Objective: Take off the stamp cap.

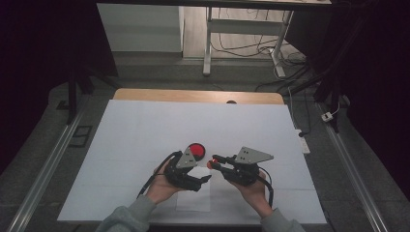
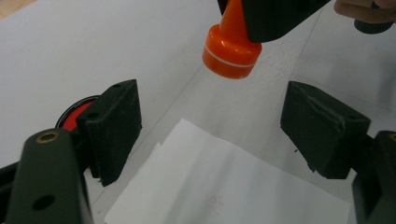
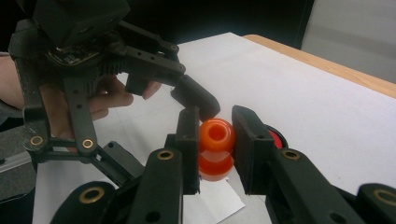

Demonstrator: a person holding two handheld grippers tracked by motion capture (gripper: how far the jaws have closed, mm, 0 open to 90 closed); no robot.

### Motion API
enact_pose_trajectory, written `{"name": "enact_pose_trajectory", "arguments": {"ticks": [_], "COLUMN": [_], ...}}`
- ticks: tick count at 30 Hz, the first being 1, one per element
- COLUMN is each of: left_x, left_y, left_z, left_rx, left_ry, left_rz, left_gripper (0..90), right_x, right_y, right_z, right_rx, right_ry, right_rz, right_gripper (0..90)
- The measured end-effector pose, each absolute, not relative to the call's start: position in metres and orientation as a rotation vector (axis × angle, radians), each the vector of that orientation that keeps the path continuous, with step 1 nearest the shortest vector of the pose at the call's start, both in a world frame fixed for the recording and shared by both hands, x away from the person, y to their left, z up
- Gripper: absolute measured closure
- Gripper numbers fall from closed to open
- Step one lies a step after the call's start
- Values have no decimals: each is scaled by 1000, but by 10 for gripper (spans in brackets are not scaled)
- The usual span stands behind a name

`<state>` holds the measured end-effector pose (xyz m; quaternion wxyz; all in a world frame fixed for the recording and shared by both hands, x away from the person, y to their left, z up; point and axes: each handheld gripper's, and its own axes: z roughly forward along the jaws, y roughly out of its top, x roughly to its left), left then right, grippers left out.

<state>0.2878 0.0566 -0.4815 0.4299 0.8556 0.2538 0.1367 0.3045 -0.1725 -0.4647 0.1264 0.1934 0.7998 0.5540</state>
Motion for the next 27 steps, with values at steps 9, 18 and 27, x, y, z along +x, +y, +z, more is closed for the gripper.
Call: {"name": "enact_pose_trajectory", "arguments": {"ticks": [9,18,27], "left_x": [290,290,290], "left_y": [52,46,43], "left_z": [-484,-485,-487], "left_rx": [2126,2134,2146], "left_ry": [628,592,566], "left_rz": [361,369,379], "left_gripper": [268,353,440], "right_x": [305,305,306], "right_y": [-172,-172,-173], "right_z": [-466,-466,-467], "right_rx": [564,566,572], "right_ry": [2333,2333,2340], "right_rz": [1614,1614,1616], "right_gripper": [719,720,719]}}
